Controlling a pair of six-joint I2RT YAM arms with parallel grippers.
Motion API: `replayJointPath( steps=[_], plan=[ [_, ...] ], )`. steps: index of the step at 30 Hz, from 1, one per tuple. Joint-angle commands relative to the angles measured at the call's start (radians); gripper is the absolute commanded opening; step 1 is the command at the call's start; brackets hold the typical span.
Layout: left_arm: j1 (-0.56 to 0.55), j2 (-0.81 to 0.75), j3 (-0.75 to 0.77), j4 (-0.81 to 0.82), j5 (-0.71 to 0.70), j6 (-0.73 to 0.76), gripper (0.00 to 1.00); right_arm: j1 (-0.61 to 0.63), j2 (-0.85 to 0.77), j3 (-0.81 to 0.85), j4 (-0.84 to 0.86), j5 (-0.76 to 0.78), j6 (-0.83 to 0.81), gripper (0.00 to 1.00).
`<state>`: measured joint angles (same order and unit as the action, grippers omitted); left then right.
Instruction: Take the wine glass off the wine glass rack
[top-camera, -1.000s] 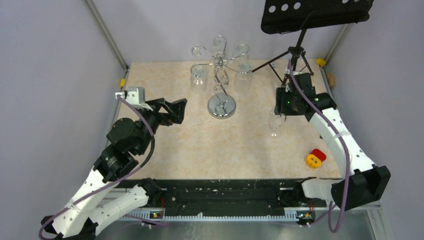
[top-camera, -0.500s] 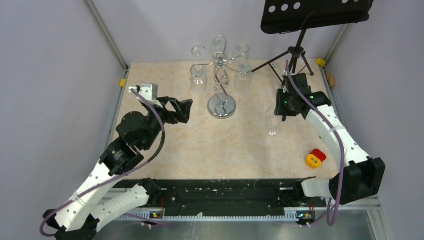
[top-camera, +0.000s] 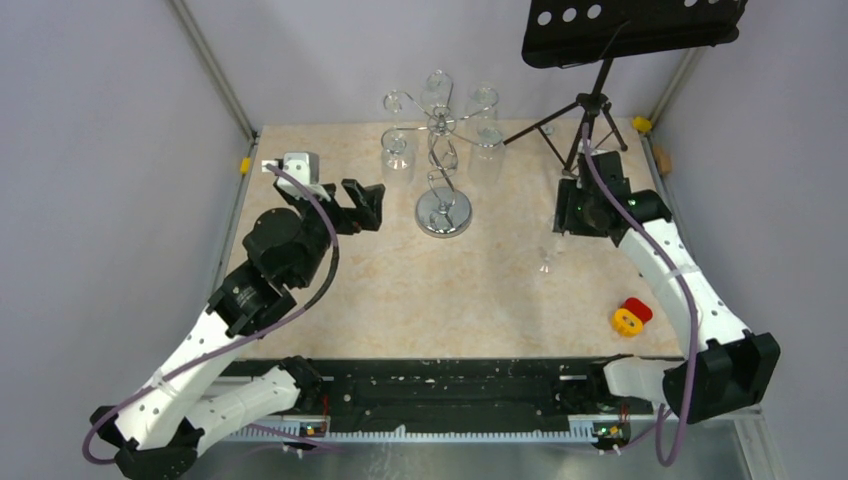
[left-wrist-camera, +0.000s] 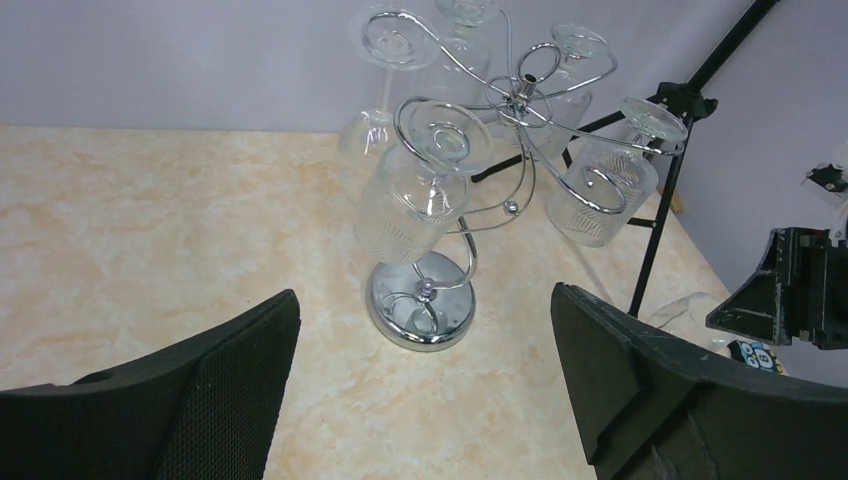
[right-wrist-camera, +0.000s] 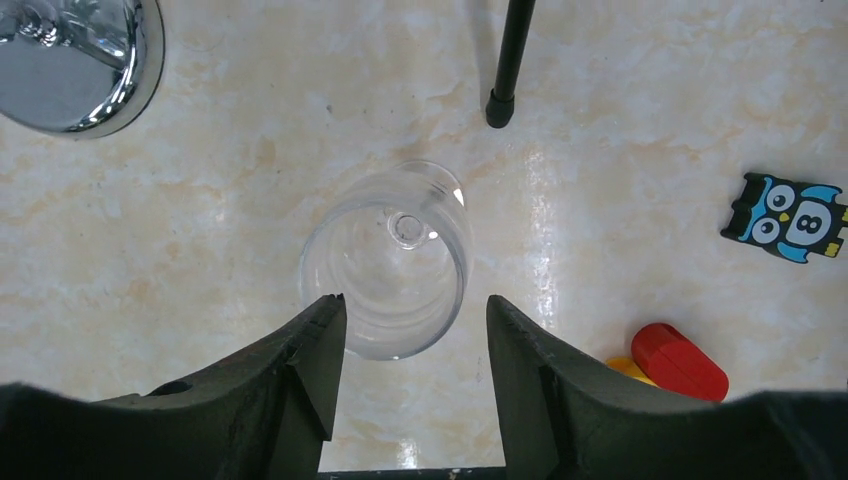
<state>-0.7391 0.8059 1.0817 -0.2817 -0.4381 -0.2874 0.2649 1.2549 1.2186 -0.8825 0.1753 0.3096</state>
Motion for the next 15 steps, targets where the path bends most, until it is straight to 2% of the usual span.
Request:
replayJointPath(
  steps=[1, 5, 8, 11, 15],
  plan=[
    [0.015, 0.028, 0.062, 0.070, -0.004, -0.043, 0.99, -0.010, -0.081, 0.021, 0.032, 0.023, 0.025, 0.56],
    [0.079, 0.090, 0.119, 0.034, 0.053, -0.115, 0.99, -0.010, -0.116, 0.048, 0.037, -0.003, 0.036, 0.58],
    [0.244, 0.137, 0.142, 0.004, 0.254, -0.256, 0.99, -0.010, -0.158, 0.067, 0.064, -0.054, 0.059, 0.58],
    [0.417, 0.162, 0.098, 0.071, 0.495, -0.443, 0.97, -0.010, -0.216, 0.048, 0.138, -0.153, 0.107, 0.58],
    [0.485, 0.188, 0.065, 0.159, 0.601, -0.552, 0.92, -0.009, -0.268, -0.021, 0.250, -0.324, 0.222, 0.53]
  ],
)
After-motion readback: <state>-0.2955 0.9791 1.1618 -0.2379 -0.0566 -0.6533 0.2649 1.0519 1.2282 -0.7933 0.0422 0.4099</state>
